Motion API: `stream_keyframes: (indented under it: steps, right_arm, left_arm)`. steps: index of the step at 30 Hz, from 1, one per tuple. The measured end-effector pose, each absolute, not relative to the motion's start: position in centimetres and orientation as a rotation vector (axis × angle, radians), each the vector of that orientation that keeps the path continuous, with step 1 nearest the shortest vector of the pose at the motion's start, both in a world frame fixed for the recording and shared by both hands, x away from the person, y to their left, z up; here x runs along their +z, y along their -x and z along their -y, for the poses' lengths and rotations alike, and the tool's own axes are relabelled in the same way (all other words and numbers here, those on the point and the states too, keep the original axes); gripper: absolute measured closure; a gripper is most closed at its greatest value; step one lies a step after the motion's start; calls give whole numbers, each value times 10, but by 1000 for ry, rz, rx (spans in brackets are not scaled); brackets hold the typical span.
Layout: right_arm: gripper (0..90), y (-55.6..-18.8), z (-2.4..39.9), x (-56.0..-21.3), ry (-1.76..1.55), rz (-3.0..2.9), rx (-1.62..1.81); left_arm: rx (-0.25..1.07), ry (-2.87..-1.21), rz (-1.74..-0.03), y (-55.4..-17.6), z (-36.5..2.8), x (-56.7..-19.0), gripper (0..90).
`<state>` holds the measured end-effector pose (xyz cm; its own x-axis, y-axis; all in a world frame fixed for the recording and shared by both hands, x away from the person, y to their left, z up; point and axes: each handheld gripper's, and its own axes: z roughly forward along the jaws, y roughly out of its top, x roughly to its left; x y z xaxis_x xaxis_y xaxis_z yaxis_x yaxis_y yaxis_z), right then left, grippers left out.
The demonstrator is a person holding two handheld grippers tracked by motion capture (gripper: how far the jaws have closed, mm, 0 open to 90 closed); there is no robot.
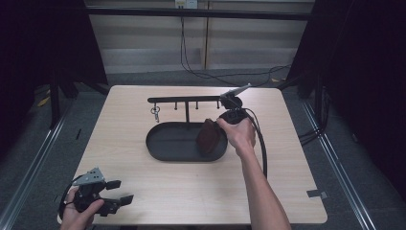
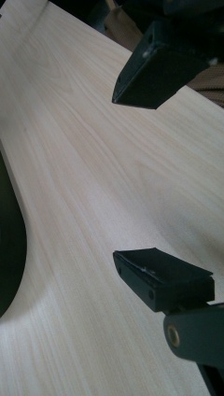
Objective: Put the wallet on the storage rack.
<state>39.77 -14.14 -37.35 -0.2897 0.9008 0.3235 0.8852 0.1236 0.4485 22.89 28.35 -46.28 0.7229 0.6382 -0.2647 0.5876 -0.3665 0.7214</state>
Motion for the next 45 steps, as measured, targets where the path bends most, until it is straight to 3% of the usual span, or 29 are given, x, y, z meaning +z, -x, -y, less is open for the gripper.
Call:
stream_keyframes:
  steps: [19, 38, 45]
  right_arm:
    - [890, -390, 189, -413, -1966, -2203, 1089]
    - [884, -389, 190, -462, -2013, -2177, 1158]
    - [739, -386, 192, -453, -1947, -2164, 1164]
  left_arm:
    - [70, -2079, -935, -230, -281, -465, 203]
    - [76, -2077, -938, -230, -283, -465, 203]
    - [77, -2073, -951, -231, -283, -465, 203]
